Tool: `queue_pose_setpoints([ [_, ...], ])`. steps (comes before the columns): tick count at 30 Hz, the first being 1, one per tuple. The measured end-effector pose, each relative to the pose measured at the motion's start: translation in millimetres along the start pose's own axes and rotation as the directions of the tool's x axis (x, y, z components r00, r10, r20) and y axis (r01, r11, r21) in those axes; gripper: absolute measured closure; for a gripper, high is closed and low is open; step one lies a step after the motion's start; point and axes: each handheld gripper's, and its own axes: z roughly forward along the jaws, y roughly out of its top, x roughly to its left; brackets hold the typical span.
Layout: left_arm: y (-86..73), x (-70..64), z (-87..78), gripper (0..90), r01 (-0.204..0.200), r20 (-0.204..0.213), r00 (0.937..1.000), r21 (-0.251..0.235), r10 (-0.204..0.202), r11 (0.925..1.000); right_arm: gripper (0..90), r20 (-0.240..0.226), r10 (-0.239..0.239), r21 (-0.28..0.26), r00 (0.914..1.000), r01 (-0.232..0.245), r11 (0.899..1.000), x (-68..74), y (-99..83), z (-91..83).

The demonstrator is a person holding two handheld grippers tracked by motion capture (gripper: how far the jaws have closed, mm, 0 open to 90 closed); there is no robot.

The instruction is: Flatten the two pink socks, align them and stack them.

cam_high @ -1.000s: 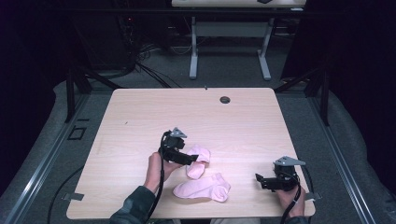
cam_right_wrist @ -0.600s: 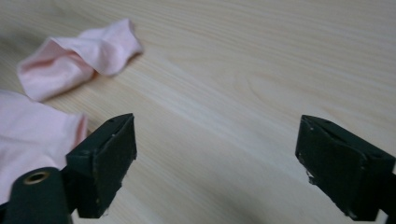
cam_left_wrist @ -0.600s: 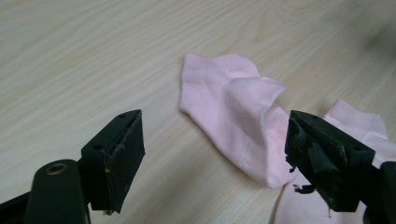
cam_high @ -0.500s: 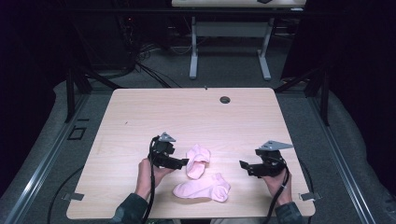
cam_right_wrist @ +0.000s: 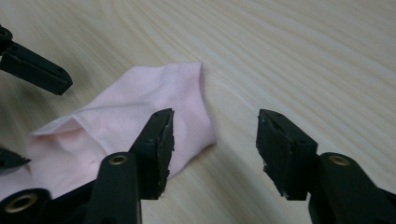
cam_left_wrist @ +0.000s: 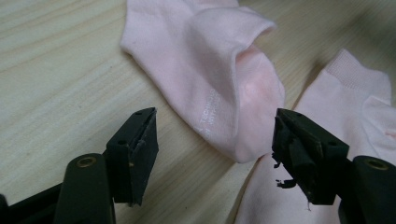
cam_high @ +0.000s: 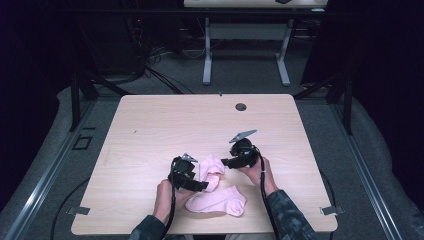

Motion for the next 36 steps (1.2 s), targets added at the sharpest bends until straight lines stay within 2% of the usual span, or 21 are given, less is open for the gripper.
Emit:
queue_pose_setpoints([
  [2, 0.8, -1.3, 2.5, 33.9, 0.002, -0.016, 0.9999, 0.009, -0.002, 1.0000, 50.0, 0.012, -0.034, 0.030, 0.9994, 0.033, 0.999, 3.6, 3.3, 10.0],
  [3, 1.0, -1.7, 3.6, 34.7, 0.000, -0.021, 0.9998, 0.008, 0.000, 1.0000, 52.4, 0.003, -0.045, 0.045, 0.9990, 0.045, 0.998, 4.1, 4.0, 13.9],
  [5, 1.5, -2.8, 5.7, 38.1, -0.004, -0.032, 0.9995, 0.016, 0.004, 0.9999, 55.6, 0.009, -0.054, 0.073, 0.9985, 0.054, 0.996, 5.4, 4.3, 20.6],
  [10, 2.3, -6.5, 7.9, 46.7, -0.032, -0.069, 0.9970, 0.027, 0.034, 0.9991, 66.8, 0.024, -0.090, 0.093, 0.9956, 0.088, 0.992, 10.6, 1.7, 28.6],
  [14, 2.7, -8.4, 8.6, 61.0, -0.050, -0.108, 0.9928, 0.028, 0.053, 0.9984, 80.5, -0.007, -0.079, 0.101, 0.9969, 0.079, 0.992, 11.4, 0.1, 28.8],
  [17, 2.0, -8.1, 8.6, 72.8, -0.067, -0.115, 0.9910, 0.025, 0.070, 0.9974, 83.5, -0.026, -0.062, 0.109, 0.9977, 0.065, 0.992, 11.9, -0.3, 27.9],
  [21, -0.6, -2.3, 7.4, 84.2, -0.069, -0.098, 0.9927, 0.011, 0.069, 0.9976, 84.2, -0.033, -0.046, 0.090, 0.9984, 0.049, 0.995, 11.9, -2.3, 22.7],
  [24, -2.4, -0.8, 6.9, 87.1, -0.078, -0.096, 0.9924, -0.004, 0.077, 0.9970, 84.3, -0.030, -0.032, 0.071, 0.9990, 0.034, 0.997, 12.6, -3.4, 15.4],
  [29, -2.8, 4.5, -2.8, 87.7, -0.096, -0.152, 0.9842, -0.029, 0.091, 0.9949, 84.3, -0.039, 0.000, 0.017, 0.9993, 0.000, 1.000, 13.7, -2.5, -1.1],
  [31, -0.2, 5.3, -13.1, 87.8, -0.126, -0.195, 0.9740, -0.040, 0.116, 0.9912, 84.3, -0.054, 0.002, 0.002, 0.9986, -0.002, 1.000, 16.8, -0.2, -8.0],
  [33, 4.8, 1.8, -26.1, 87.7, -0.185, -0.270, 0.9480, -0.036, 0.169, 0.9821, 84.3, -0.059, -0.004, -0.014, 0.9983, 0.003, 1.000, 21.2, 3.6, -12.8],
  [34, 8.3, -1.1, -32.8, 87.7, -0.223, -0.302, 0.9308, -0.025, 0.206, 0.9744, 84.3, -0.061, -0.002, -0.026, 0.9981, 0.001, 1.000, 23.5, 5.3, -14.3],
  [35, 12.1, -5.2, -39.1, 87.6, -0.270, -0.333, 0.9089, -0.012, 0.251, 0.9628, 84.3, -0.062, -0.009, -0.039, 0.9980, 0.006, 0.999, 25.9, 7.9, -17.1],
  [36, 15.5, -10.2, -44.4, 87.5, -0.315, -0.369, 0.8817, 0.005, 0.295, 0.9491, 84.3, -0.058, -0.020, -0.041, 0.9981, 0.018, 0.999, 28.0, 10.5, -20.6],
])
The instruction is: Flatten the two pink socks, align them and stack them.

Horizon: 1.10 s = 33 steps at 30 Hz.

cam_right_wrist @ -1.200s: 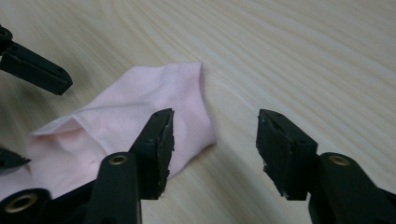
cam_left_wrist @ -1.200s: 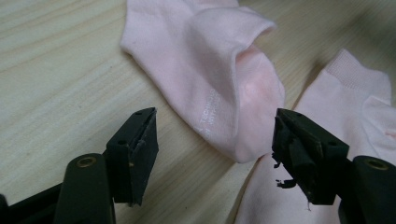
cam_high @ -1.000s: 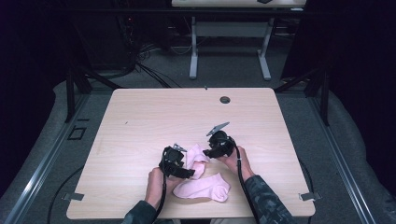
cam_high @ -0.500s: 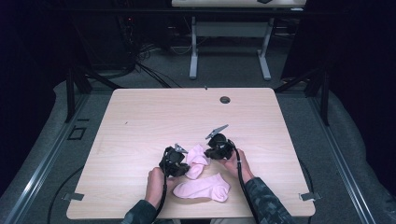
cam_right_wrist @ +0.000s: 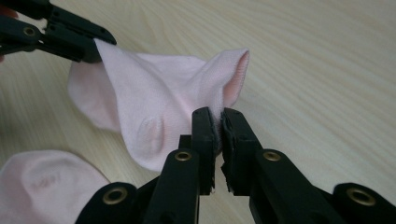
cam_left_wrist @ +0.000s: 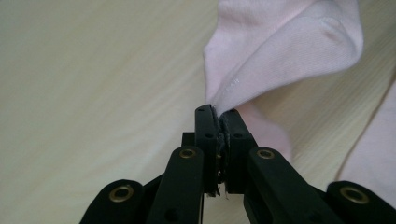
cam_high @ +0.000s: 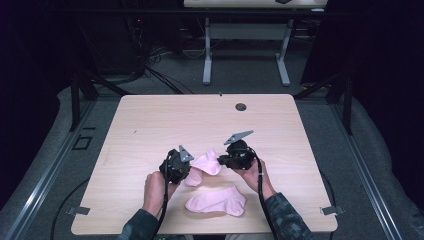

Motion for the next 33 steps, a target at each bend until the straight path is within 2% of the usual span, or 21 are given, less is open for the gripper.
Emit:
queue_pose_setpoints([
  [1, 4.2, -2.3, -5.3, 87.4, -0.035, -0.021, 0.9992, -0.008, 0.035, 0.9993, 84.3, 0.000, 0.001, -0.014, 1.0000, -0.001, 1.000, 1.7, 2.2, -2.8],
  [3, 9.9, -8.9, -9.5, 86.8, -0.089, -0.034, 0.9955, -0.004, 0.089, 0.9960, 84.2, 0.018, 0.007, -0.031, 0.9998, -0.007, 0.999, 2.4, 4.8, -9.4],
  [4, 11.3, -14.8, -7.8, 86.3, -0.118, -0.014, 0.9929, -0.002, 0.118, 0.9930, 84.3, 0.028, 0.014, -0.038, 0.9995, -0.013, 0.999, 1.4, 4.6, -12.4],
  [6, 10.4, -23.4, 0.6, 83.3, -0.131, 0.027, 0.9911, 0.015, 0.130, 0.9913, 84.2, 0.035, 0.031, -0.032, 0.9989, -0.030, 0.999, -4.6, 0.8, -16.1],
  [7, 8.6, -26.8, 7.2, 77.9, -0.128, 0.058, 0.9903, 0.032, 0.126, 0.9912, 84.2, 0.040, 0.042, -0.017, 0.9983, -0.042, 0.999, -8.4, -2.5, -15.8],
  [9, 2.6, -28.8, 17.8, 67.6, -0.079, 0.123, 0.9897, 0.038, 0.073, 0.9962, 84.0, 0.057, 0.053, 0.016, 0.9970, -0.054, 0.998, -15.1, -11.1, -12.5],
  [11, -3.7, -23.7, 20.3, 53.6, 0.000, 0.189, 0.9819, 0.015, -0.003, 0.9999, 83.6, 0.071, 0.059, 0.046, 0.9957, -0.063, 0.997, -21.1, -21.6, -7.8],
  [12, -7.0, -19.6, 18.3, 49.2, 0.046, 0.196, 0.9796, -0.005, -0.044, 0.9989, 83.4, 0.076, 0.054, 0.054, 0.9957, -0.058, 0.997, -23.4, -25.0, -6.7],
  [13, -8.6, -16.6, 16.1, 43.3, 0.059, 0.197, 0.9788, -0.011, -0.056, 0.9982, 83.1, 0.080, 0.068, 0.070, 0.9945, -0.074, 0.995, -26.0, -30.1, -5.0],
  [15, -14.5, -6.8, 8.4, 36.4, 0.129, 0.225, 0.9673, -0.041, -0.116, 0.9908, 82.5, 0.082, 0.077, 0.065, 0.9937, -0.082, 0.995, -30.1, -36.4, -2.7],
  [17, -19.7, 2.6, 5.5, 35.0, 0.166, 0.204, 0.9664, -0.033, -0.156, 0.9856, 80.6, 0.084, 0.090, 0.068, 0.9924, -0.095, 0.993, -32.7, -41.4, -2.8],
  [21, -25.8, 19.1, 12.6, 36.4, 0.261, 0.185, 0.9493, -0.012, -0.254, 0.9652, 64.2, 0.091, 0.098, 0.068, 0.9910, -0.104, 0.992, -36.4, -45.6, -4.1],
  [23, -24.6, 25.1, 18.3, 36.7, 0.286, 0.189, 0.9405, 0.007, -0.283, 0.9581, 57.9, 0.092, 0.102, 0.059, 0.9905, -0.108, 0.992, -37.4, -46.7, -6.3],
  [24, -23.0, 26.0, 22.0, 37.2, 0.290, 0.188, 0.9387, 0.022, -0.289, 0.9567, 56.6, 0.096, 0.109, 0.043, 0.9894, -0.113, 0.993, -37.8, -48.1, -6.4],
  [28, -16.7, 20.9, 38.5, 37.5, 0.272, 0.192, 0.9395, 0.086, -0.284, 0.9585, 55.3, 0.102, 0.112, 0.054, 0.9885, -0.118, 0.992, -40.1, -52.4, -5.9],
  [33, -12.6, 16.9, 46.6, 38.7, 0.262, 0.186, 0.9420, 0.112, -0.279, 0.9586, 56.3, 0.110, 0.112, 0.052, 0.9877, -0.118, 0.992, -38.2, -56.0, -2.3],
])
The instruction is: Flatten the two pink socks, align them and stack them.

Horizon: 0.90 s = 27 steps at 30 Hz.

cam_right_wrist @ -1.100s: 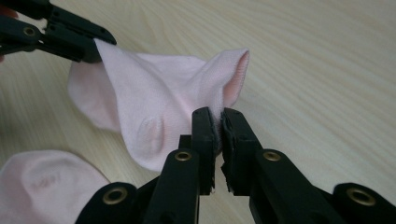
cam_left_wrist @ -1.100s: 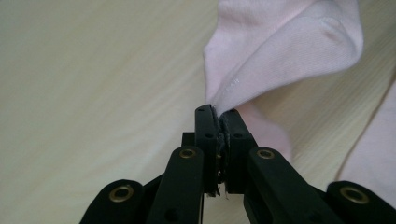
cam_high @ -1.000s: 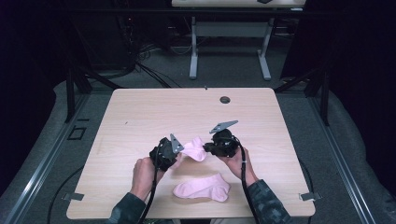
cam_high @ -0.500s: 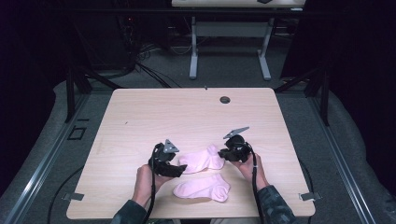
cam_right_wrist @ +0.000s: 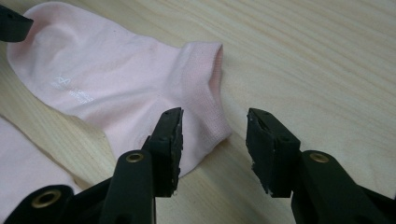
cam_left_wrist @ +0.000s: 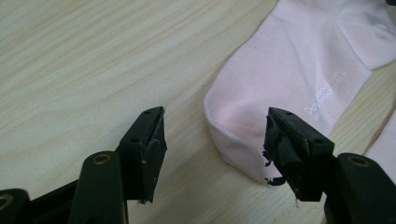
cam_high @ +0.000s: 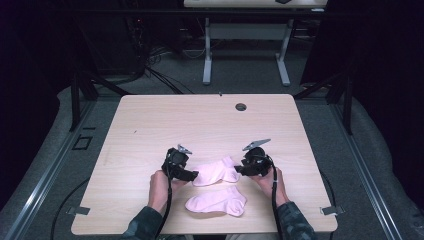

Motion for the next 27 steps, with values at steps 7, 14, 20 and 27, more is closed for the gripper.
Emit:
queue_pose_setpoints([
  [7, 0.4, 0.6, 1.8, 48.7, -0.010, -0.003, 1.0000, 0.021, 0.010, 0.9997, 62.8, 0.003, -0.005, -0.005, 1.0000, 0.005, 1.000, 1.7, 1.4, 1.2],
  [14, -0.4, 0.7, 2.5, 58.1, -0.019, 0.003, 0.9998, 0.026, 0.018, 0.9995, 65.6, 0.011, -0.019, 0.011, 0.9998, 0.019, 1.000, 4.4, 2.7, 2.8],
  [20, -2.7, 1.8, 3.3, 64.3, -0.022, 0.009, 0.9997, 0.032, 0.021, 0.9992, 68.1, 0.019, -0.032, 0.022, 0.9993, 0.031, 0.999, 5.5, 2.1, 6.1],
  [27, -4.2, 2.5, 4.2, 68.8, -0.032, 0.013, 0.9994, 0.041, 0.032, 0.9986, 69.9, 0.022, -0.046, 0.042, 0.9987, 0.045, 0.998, 7.3, 1.6, 10.1],
])
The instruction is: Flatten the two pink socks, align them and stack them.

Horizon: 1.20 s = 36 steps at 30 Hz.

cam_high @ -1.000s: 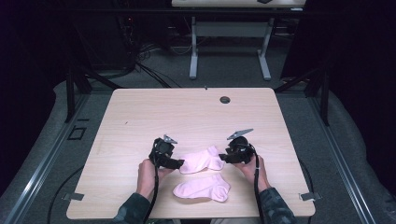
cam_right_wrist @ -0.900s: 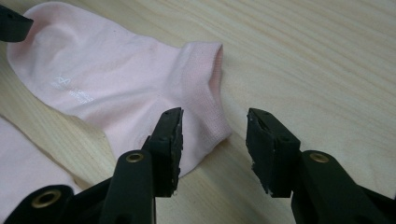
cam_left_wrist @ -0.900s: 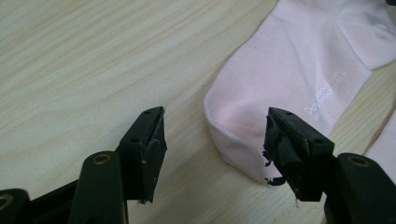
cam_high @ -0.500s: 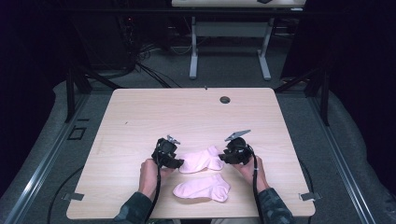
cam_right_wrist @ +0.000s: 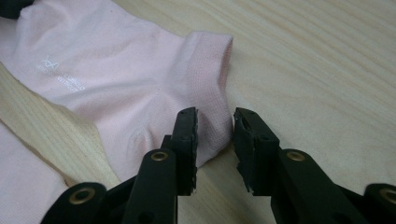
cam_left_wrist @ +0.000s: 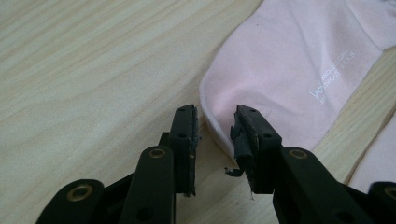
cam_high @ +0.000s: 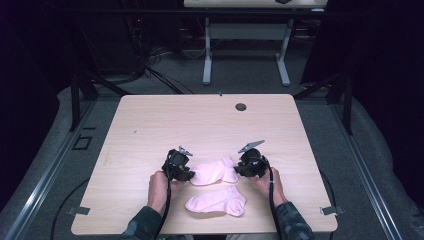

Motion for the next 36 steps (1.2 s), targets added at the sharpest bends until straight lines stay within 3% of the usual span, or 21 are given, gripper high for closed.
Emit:
queue_pose_setpoints([
  [12, -1.1, 1.9, 1.1, 74.5, 0.001, 0.011, 0.9999, 0.000, -0.001, 1.0000, 72.1, 0.004, -0.017, 0.002, 0.9999, 0.017, 1.000, 0.5, 0.4, 1.0],
  [20, -2.8, 2.3, 2.2, 80.3, -0.001, 0.017, 0.9998, -0.004, 0.002, 1.0000, 81.3, -0.020, -0.017, 0.004, 0.9997, 0.017, 1.000, 1.8, 0.4, 1.5],
  [29, -6.3, 3.6, 2.0, 87.3, 0.002, 0.027, 0.9996, -0.027, -0.001, 0.9996, 84.0, -0.023, -0.016, 0.002, 0.9996, 0.016, 1.000, 1.5, 0.1, 1.5],
  [36, -7.7, 5.8, -0.2, 88.4, 0.014, 0.034, 0.9993, -0.052, -0.013, 0.9985, 84.2, -0.048, 0.014, -0.019, 0.9988, -0.015, 1.000, 0.8, -1.3, 0.7],
])
